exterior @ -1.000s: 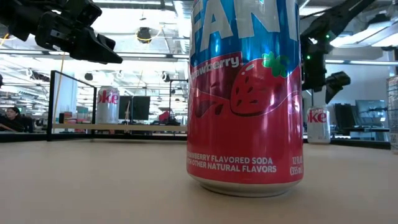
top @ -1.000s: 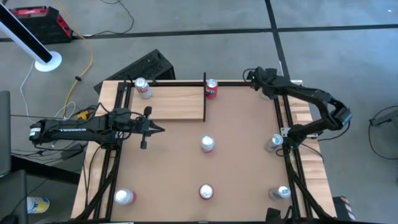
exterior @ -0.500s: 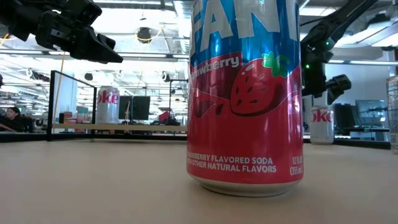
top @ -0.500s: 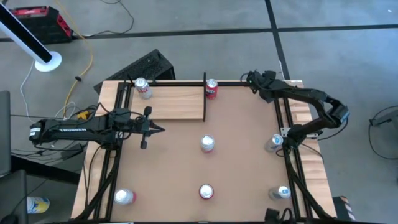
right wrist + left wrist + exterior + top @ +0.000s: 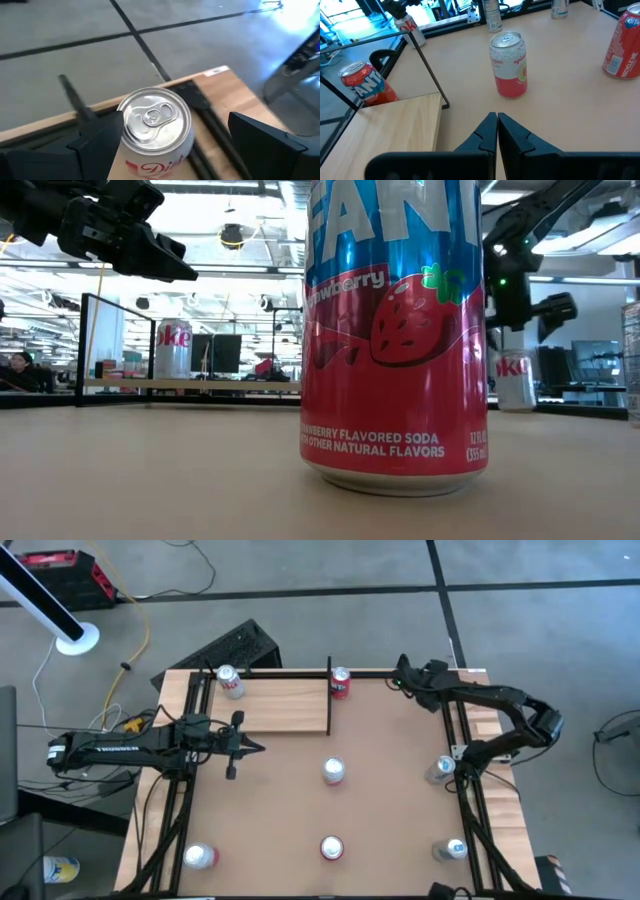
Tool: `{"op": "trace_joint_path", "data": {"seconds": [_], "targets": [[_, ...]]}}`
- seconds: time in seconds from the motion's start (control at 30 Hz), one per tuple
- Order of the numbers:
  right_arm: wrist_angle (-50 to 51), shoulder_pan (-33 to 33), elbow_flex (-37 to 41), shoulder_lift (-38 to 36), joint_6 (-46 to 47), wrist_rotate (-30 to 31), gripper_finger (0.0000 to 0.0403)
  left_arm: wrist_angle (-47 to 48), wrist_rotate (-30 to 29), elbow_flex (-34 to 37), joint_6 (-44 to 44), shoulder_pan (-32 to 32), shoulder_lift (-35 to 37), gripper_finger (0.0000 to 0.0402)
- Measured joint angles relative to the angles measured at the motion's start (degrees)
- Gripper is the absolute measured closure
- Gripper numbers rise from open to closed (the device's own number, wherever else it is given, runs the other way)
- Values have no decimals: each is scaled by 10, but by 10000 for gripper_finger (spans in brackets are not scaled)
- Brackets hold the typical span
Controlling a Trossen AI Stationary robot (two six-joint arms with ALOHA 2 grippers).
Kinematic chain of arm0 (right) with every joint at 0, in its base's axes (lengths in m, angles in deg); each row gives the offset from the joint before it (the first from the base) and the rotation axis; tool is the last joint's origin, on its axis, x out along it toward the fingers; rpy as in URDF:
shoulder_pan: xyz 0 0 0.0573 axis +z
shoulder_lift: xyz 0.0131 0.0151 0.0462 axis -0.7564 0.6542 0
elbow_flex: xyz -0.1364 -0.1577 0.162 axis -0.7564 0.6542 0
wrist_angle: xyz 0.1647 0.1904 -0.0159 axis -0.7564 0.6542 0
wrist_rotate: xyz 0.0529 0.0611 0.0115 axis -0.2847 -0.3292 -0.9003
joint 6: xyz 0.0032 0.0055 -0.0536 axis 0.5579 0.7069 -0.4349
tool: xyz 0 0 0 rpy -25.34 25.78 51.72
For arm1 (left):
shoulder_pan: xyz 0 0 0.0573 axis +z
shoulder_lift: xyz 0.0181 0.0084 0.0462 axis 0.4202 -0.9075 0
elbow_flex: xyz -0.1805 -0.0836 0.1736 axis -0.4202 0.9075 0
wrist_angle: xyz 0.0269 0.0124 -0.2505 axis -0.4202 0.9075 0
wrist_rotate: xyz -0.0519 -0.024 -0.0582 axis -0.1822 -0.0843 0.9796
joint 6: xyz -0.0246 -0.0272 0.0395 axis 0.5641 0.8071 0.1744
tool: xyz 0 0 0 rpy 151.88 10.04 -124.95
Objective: Place canned beverage on shelf
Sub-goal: Put the silver soda can on the shelf aligned with the other silver soda can
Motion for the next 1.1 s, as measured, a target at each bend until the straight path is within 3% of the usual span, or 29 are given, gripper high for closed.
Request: {"op": "trace_joint_path", "data": {"seconds": [0.37,0.8,0.9,1.1], "targets": [[-21,5,1,28,-14,7,18,0,-1,0,-8,0,0,402],[48,17,1,-38,0,7,18,0,-1,0,-8,0,0,401],[28,27,1,-50,-118,-51,18,0,-1,0,-8,0,0,402],[20,14,0,-56,-341,-273,19,-5,-1,0,-10,0,0,402]]}}
